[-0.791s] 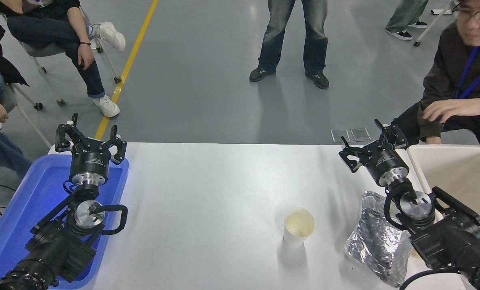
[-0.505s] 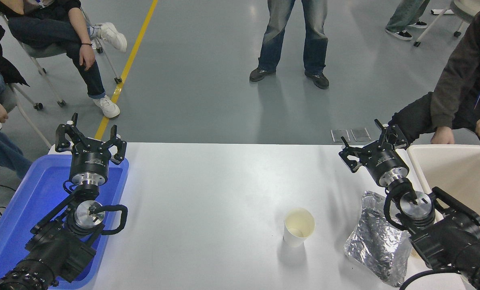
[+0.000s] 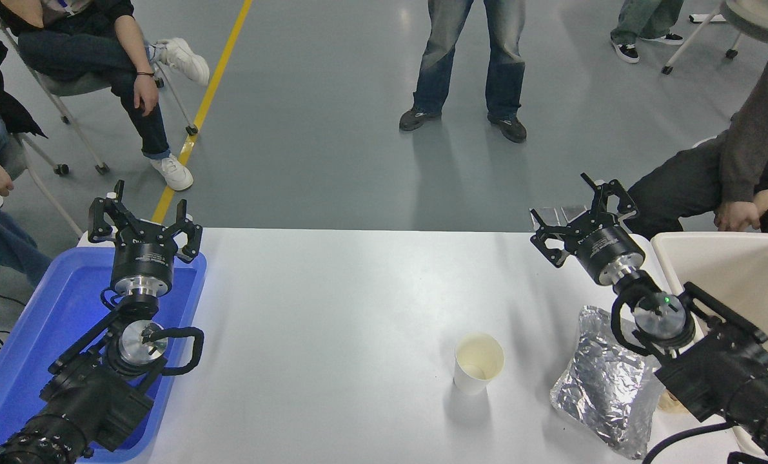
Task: Pick up paper cup place in dustbin
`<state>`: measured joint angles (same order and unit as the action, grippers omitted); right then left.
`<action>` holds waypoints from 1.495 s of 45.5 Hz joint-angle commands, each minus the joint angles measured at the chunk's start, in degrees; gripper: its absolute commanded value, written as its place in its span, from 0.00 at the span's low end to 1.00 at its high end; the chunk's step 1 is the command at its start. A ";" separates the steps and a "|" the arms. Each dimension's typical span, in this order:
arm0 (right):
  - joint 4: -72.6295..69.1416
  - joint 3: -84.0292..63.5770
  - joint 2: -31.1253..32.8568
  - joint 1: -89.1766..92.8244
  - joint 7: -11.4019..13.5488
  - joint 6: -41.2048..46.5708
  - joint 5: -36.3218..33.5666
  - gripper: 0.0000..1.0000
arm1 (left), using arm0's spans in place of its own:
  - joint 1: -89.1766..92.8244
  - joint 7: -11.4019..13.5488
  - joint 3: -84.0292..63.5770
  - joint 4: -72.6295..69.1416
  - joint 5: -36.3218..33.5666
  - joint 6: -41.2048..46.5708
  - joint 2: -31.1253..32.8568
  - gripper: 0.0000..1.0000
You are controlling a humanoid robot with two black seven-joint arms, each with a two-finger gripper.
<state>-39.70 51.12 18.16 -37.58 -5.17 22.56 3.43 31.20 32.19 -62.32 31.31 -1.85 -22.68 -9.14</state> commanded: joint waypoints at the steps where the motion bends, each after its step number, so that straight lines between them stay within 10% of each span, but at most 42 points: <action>1: -5.30 -6.63 7.14 -6.53 3.06 -0.15 13.70 1.00 | -0.08 0.07 0.00 -0.02 0.00 0.00 0.00 0.99; 17: -8.99 -51.87 16.46 -35.43 2.54 -0.15 13.88 1.00 | -0.08 -0.02 0.00 -0.02 0.00 0.00 0.00 0.99; 34: -24.89 -105.50 12.69 -74.37 2.36 6.53 13.09 1.00 | -0.08 -0.02 0.00 0.07 0.00 0.00 0.00 0.99; 68: -50.92 -116.86 -5.24 -107.44 3.24 22.44 1.76 1.00 | -0.08 -0.02 0.00 0.07 0.00 0.00 0.00 0.99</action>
<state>-87.15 -63.93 17.86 -138.19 -2.00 43.20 12.23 31.11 32.16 -62.32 31.38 -1.87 -22.67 -9.14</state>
